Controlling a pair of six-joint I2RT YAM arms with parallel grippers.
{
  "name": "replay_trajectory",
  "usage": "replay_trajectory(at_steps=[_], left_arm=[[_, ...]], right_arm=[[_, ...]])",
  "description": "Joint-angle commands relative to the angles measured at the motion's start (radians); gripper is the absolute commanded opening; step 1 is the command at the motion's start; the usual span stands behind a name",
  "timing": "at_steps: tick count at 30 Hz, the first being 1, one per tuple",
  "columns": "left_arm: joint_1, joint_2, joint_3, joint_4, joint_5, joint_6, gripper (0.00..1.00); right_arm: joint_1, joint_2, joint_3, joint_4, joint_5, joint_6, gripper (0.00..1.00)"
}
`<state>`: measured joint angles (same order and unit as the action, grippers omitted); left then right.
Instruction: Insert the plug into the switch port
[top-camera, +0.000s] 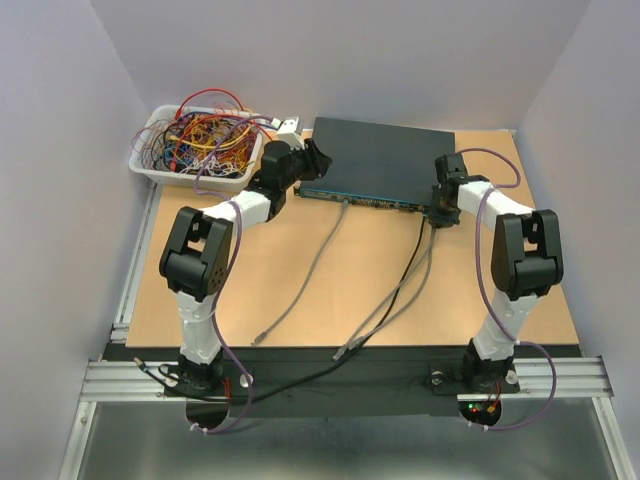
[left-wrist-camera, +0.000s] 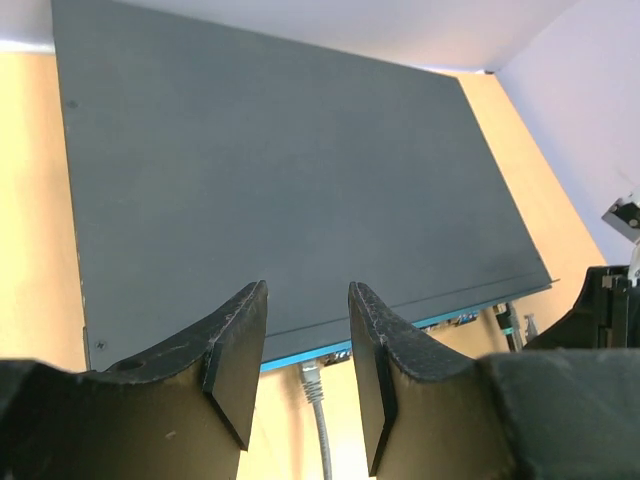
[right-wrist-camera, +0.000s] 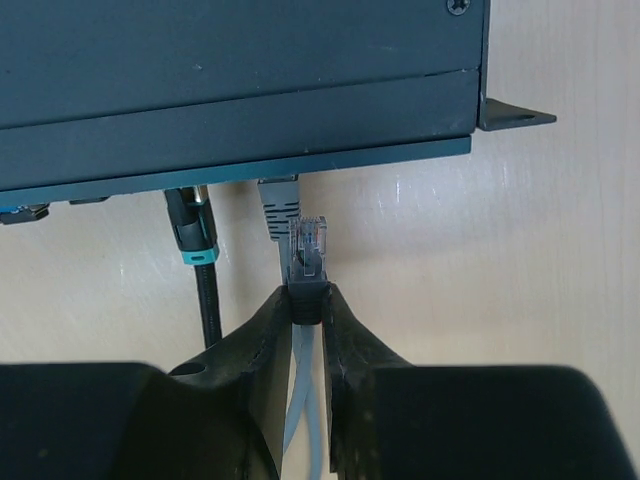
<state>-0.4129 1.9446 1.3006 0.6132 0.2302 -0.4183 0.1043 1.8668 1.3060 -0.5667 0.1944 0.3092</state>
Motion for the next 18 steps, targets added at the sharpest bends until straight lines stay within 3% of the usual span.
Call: replay_trajectory(at_steps=[1,18], left_arm=[[0.0,-0.027,0.011,0.045,0.038,0.029,0.49],[-0.001,-0.072,-0.058,0.053,0.055,-0.007,0.49]], right_arm=[[-0.02,0.017,0.055,0.048,-0.004,-0.018,0.01],[-0.066,0.055,0.13,0.053,-0.064,-0.044,0.0]])
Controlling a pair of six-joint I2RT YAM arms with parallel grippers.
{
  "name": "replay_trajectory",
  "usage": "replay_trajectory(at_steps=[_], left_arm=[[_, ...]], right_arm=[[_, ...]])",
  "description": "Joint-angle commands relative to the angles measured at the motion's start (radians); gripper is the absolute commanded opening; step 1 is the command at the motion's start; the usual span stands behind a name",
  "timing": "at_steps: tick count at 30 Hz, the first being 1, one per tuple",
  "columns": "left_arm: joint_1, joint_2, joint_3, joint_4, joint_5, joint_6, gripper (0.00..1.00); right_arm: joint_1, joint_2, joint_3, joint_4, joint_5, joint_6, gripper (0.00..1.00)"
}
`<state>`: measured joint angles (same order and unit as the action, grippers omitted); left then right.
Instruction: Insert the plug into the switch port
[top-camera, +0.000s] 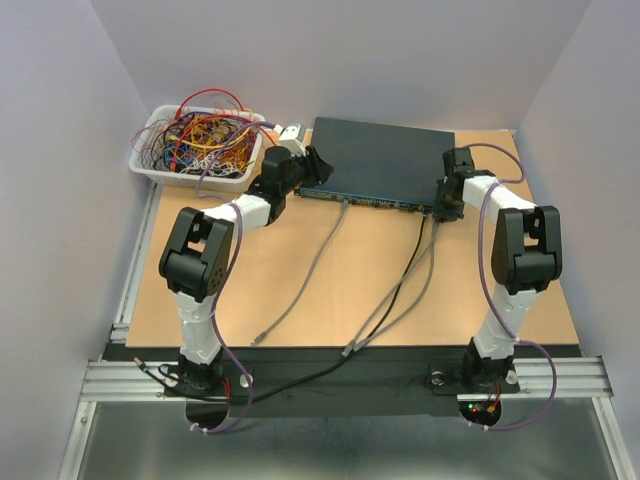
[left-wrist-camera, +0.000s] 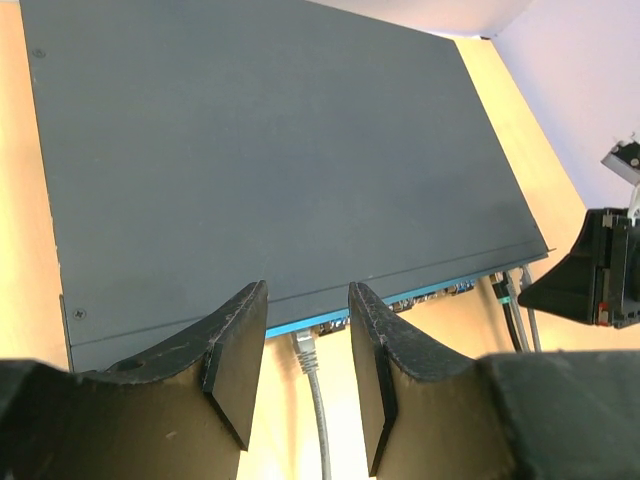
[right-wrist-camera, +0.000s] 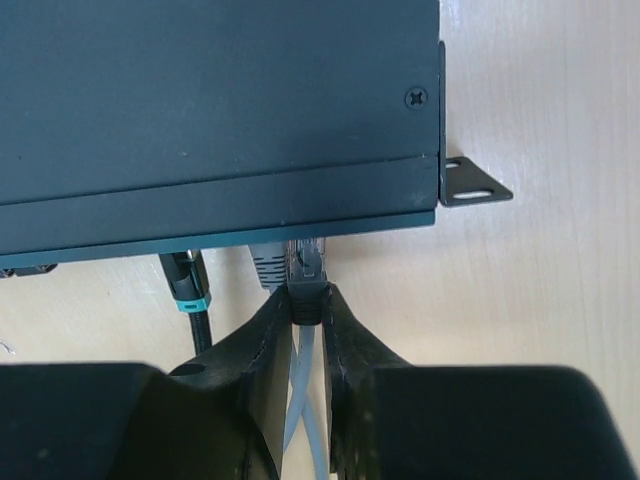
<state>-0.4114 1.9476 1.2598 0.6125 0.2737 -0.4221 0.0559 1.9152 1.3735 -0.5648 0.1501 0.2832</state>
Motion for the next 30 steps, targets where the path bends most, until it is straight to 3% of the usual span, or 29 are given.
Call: replay_trajectory(at_steps=[1,30], left_arm=[[-0.003,-0.073,-0.019,0.053,0.012,-0.004,0.49],[-0.003,-0.102,-0.043,0.035,0.001,0.003,0.48]], right_arm=[[-0.019,0.016,0.067,0.051,-0.027,-0.018,0.01],[-0.019,0.093,0.122,0.033,-0.078,-0.01,0.0]])
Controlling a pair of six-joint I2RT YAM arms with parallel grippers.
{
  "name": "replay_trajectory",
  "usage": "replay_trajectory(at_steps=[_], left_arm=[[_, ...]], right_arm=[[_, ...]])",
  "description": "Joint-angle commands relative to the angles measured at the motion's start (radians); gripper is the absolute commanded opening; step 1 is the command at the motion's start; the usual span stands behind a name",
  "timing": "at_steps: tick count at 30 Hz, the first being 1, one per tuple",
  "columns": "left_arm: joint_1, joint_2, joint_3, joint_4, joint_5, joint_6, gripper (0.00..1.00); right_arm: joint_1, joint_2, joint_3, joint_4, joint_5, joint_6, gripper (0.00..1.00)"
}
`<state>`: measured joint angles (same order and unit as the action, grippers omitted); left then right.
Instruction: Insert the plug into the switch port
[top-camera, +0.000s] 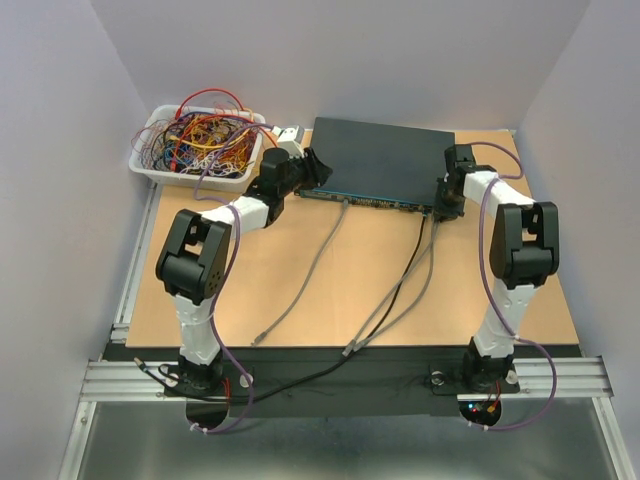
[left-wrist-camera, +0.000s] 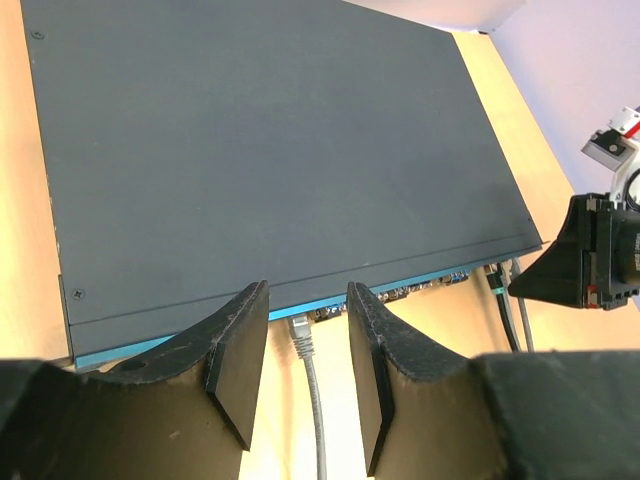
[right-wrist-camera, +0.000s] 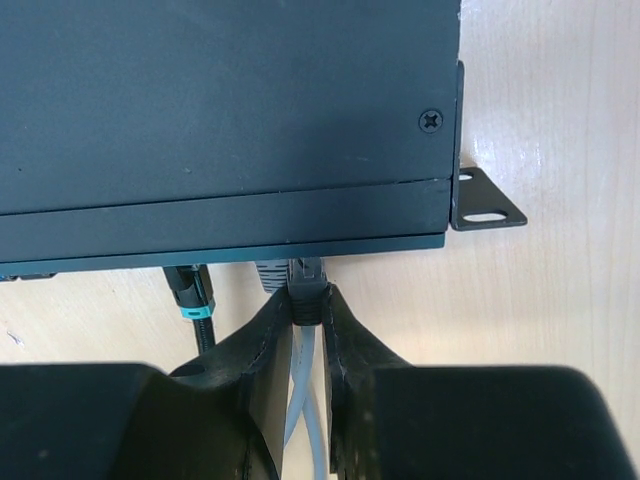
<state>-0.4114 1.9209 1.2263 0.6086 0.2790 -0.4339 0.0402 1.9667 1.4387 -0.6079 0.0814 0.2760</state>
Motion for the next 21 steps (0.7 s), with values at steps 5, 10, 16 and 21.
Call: replay_trajectory(at_steps=[5,10,16,21], left_arm=[[-0.003,-0.088,-0.017,0.033,-0.006,0.02,0.48],[-0.001,-0.094,-0.022,0.026,-0.012,0.023,0.48],[-0.003,-0.094,-0.025,0.025,-0.017,0.023,0.48],[-0.003,-0.094,-0.025,0.025,-0.02,0.021,0.47]], right_arm=[[-0.02,0.06,0.115,0.04,0.018,-0.017,0.0],[-0.034,0.086,0.196,-0.006,0.024,-0.043,0.0],[-0.036,0.107,0.311,-0.066,0.032,-0.069,0.0],[-0.036,0.129,0.345,-0.078,0.008,-0.075,0.0]])
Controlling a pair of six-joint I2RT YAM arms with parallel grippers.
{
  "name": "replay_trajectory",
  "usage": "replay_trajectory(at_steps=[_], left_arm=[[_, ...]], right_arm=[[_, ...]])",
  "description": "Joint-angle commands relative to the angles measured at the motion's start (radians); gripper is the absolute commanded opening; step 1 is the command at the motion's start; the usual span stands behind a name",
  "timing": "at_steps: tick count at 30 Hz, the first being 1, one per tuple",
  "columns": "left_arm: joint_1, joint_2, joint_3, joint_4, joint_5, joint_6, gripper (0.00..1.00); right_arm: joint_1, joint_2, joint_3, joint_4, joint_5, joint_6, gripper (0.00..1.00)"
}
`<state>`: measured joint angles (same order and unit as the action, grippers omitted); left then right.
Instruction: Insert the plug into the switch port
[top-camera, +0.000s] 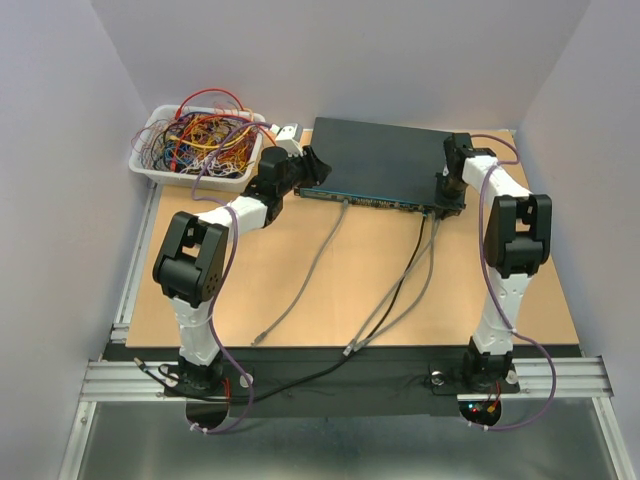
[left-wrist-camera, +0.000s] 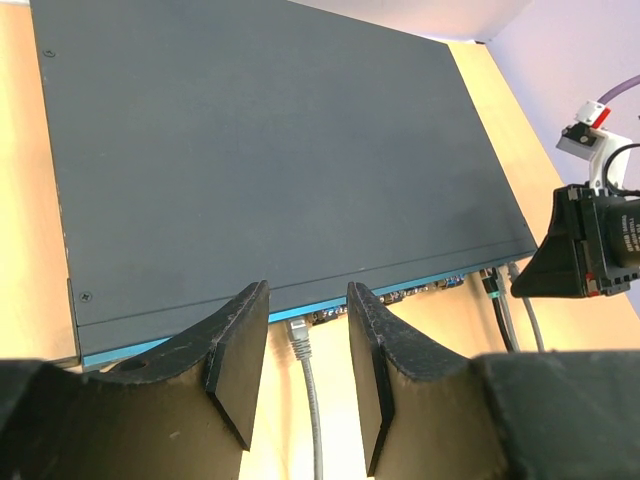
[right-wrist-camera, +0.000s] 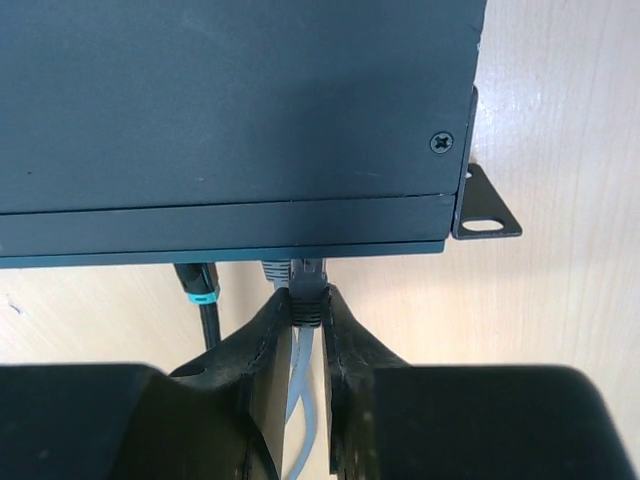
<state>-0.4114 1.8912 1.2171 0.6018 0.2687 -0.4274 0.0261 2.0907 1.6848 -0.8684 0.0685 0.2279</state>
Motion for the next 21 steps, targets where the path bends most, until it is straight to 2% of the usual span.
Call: replay_trajectory(at_steps=[1,11,21], left_arm=[[-0.001,-0.066,-0.016,0.032,-0.011,0.015,0.47],[-0.003,-0.06,-0.014,0.024,-0.014,0.022,0.47],[0.005,-0.05,-0.011,0.006,-0.022,0.044,0.47]], right_arm=[[-0.02,0.008,0.101,0.184,0.013,-0.025,0.0],[-0.022,0.031,0.087,0.186,0.102,-0.032,0.0],[-0.061,0.072,0.09,0.226,0.094,-0.016,0.0]])
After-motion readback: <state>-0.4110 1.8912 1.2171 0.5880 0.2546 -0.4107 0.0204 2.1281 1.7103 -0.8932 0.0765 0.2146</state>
